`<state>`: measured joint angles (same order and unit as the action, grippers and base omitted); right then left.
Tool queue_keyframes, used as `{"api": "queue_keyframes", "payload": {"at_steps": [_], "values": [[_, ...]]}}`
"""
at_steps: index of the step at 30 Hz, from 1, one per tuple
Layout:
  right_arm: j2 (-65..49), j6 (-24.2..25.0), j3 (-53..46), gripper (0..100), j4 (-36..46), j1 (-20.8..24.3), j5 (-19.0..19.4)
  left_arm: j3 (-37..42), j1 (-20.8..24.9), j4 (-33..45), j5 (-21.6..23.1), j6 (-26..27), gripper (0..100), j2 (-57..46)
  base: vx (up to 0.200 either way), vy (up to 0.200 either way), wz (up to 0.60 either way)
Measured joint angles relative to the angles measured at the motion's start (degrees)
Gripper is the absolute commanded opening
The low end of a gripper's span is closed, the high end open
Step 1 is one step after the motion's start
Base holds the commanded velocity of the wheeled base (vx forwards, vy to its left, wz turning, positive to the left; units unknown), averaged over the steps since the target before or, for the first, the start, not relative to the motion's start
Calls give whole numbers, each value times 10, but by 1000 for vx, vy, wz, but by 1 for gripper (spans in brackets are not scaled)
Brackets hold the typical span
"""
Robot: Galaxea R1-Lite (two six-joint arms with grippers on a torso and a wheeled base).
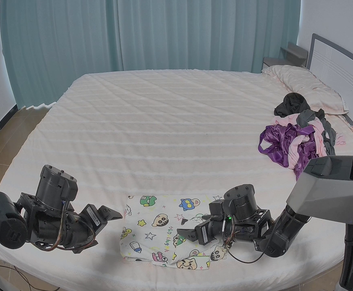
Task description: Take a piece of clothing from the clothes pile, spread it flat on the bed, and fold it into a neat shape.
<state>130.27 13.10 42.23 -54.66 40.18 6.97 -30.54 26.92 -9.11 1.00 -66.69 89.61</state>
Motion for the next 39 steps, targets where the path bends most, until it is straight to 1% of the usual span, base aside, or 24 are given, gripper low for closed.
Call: {"api": "queue_keyframes", "payload": {"at_steps": [8, 12, 22, 27, 28, 39], "values": [[-4, -3, -7, 0, -5, -5, -10, 0, 0, 0, 0, 0, 100, 0, 0, 0, 0], [-21, -3, -28, 0, -20, -9, -14, 1, 0, 0, 0, 0, 100, 1, 0, 0, 0], [-66, -3, -153, 0, -75, -7, -11, 1, 0, 1, 0, 1, 100, 2, 0, 0, 0], [-77, -3, -226, 0, -127, -2, -11, 2, 0, 1, 0, 1, 100, 2, 0, 0, 0], [-78, -3, -239, 100, -138, 0, -12, 2, 0, 0, 0, 1, 100, 2, 0, 0, 0], [-78, 2, -352, 100, -233, 27, -19, 4, 1, 0, 0, 1, 100, 2, 0, 0, 0]]}}
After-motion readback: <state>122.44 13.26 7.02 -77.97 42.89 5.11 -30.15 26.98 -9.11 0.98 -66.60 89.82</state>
